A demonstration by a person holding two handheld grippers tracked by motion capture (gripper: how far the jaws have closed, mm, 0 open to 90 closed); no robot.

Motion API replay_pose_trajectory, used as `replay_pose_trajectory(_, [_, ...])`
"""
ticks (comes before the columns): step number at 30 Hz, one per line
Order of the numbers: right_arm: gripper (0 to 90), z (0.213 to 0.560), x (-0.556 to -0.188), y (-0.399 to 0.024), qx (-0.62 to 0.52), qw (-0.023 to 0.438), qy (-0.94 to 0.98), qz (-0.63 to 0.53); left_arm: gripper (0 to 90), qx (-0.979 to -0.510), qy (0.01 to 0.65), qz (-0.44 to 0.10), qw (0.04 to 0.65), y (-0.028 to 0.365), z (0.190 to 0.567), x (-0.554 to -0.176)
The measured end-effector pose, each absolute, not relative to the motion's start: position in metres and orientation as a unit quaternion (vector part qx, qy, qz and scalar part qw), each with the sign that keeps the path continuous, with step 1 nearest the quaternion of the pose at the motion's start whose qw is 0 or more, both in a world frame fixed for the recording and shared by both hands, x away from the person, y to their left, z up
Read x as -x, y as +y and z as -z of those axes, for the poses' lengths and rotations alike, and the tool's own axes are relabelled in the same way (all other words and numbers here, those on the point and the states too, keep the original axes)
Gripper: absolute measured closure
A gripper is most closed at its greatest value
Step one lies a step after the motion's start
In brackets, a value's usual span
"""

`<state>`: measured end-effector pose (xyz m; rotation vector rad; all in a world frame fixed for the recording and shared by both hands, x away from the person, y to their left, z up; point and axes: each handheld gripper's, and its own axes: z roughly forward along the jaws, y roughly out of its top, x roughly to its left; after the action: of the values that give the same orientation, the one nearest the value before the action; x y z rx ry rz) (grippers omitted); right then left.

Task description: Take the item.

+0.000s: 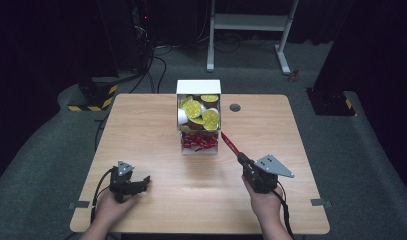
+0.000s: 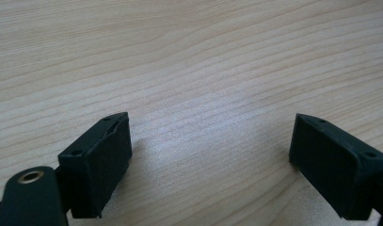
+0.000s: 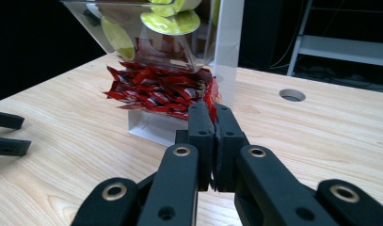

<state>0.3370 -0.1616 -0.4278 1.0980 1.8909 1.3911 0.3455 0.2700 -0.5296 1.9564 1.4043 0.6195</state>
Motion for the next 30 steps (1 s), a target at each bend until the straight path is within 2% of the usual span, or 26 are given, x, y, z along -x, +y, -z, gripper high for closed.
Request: replay_pose_trajectory(30, [88.5,0.440,-0.368,-0.193,-0.453,0.303,0.693,-0.472,13.9,-0.745,0.535,-0.235,0.322,0.270,0.530,-0.345])
